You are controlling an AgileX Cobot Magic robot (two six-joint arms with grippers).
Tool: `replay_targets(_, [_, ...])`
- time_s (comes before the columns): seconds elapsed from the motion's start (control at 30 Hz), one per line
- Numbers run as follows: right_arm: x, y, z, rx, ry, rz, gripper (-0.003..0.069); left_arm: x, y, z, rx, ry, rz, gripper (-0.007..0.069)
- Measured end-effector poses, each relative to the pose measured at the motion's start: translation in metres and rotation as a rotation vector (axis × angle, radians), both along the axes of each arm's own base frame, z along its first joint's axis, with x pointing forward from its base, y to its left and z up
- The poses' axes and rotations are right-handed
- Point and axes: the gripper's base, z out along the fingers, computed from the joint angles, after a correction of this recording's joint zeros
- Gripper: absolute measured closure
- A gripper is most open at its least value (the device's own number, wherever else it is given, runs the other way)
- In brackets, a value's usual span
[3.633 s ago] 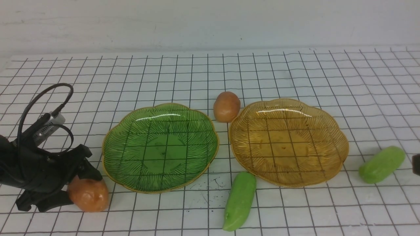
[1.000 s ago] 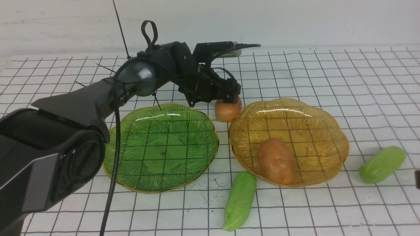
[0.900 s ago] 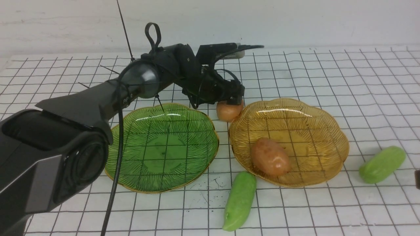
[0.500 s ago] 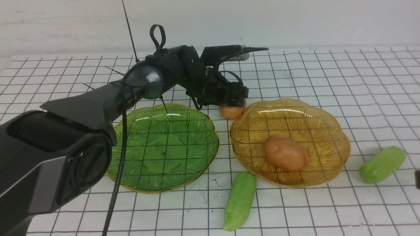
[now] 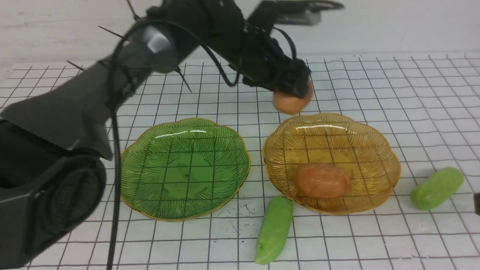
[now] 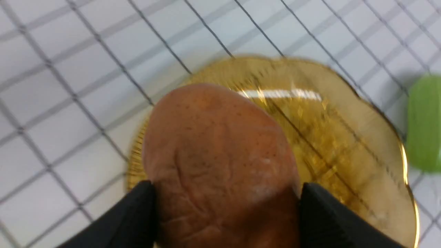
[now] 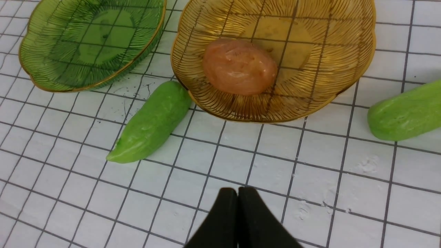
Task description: Put different types of vegetables on the plate.
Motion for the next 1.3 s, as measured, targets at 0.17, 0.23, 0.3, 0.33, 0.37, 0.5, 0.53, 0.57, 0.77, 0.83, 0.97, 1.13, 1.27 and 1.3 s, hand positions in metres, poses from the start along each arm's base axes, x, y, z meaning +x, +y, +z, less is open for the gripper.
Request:
replay_targets(0.17, [0.000,0.000,0.000,0.000,-0.002,-0.002,0.0674,0.001,-0.013,-0.031,0.100,-0.005,-0.038,0.0159])
replay_targets(0.23, [0.000,0.000,0.000,0.002,-0.001,-0.004,0.0674,0.002,-0.016,-0.041,0.125,0.003,-0.044,0.0159])
replay_targets(0.3, [0.000,0.000,0.000,0.008,0.003,-0.009,0.0674,0.002,-0.016,-0.047,0.142,0.013,-0.044,0.0159])
replay_targets(0.33, [0.000,0.001,0.000,0.023,0.010,-0.015,0.0674,0.000,-0.017,-0.049,0.146,0.035,-0.043,0.0145])
replay_targets(0.37, [-0.001,0.002,0.000,0.037,0.019,-0.009,0.0674,-0.001,-0.017,-0.049,0.150,0.053,-0.041,0.0123])
replay_targets(0.5, [-0.002,0.005,0.001,0.064,0.028,0.017,0.0674,-0.006,-0.015,-0.043,0.161,0.084,-0.041,0.0027])
replay_targets(0.53, [-0.002,0.005,0.001,0.070,0.024,0.017,0.0674,-0.008,-0.014,-0.039,0.161,0.085,-0.043,0.0011])
replay_targets(0.57, [-0.002,0.006,0.002,0.079,0.019,0.016,0.0674,-0.010,-0.013,-0.034,0.163,0.089,-0.046,0.0001])
replay_targets(0.77, [0.006,0.008,0.007,0.145,0.003,0.010,0.0672,-0.027,0.003,0.006,0.234,0.084,-0.058,0.0142])
replay_targets(0.83, [0.016,0.006,0.007,0.143,0.023,-0.005,0.0671,-0.034,0.014,0.029,0.278,0.040,-0.044,0.0307])
replay_targets(0.97, [0.037,-0.004,0.005,0.070,0.093,-0.078,0.0670,-0.045,0.038,0.078,0.303,-0.081,0.015,0.0567])
replay_targets(1.13, [0.072,-0.028,0.001,-0.047,0.208,-0.291,0.0669,-0.070,0.079,0.144,0.231,-0.186,0.111,0.0629])
replay_targets(1.27, [0.107,-0.046,-0.012,-0.150,0.255,-0.426,0.0659,-0.105,0.106,0.184,0.168,-0.241,0.150,0.0632])
replay_targets(1.3, [0.115,-0.049,-0.017,-0.161,0.268,-0.447,0.0652,-0.114,0.110,0.188,0.165,-0.246,0.146,0.0632])
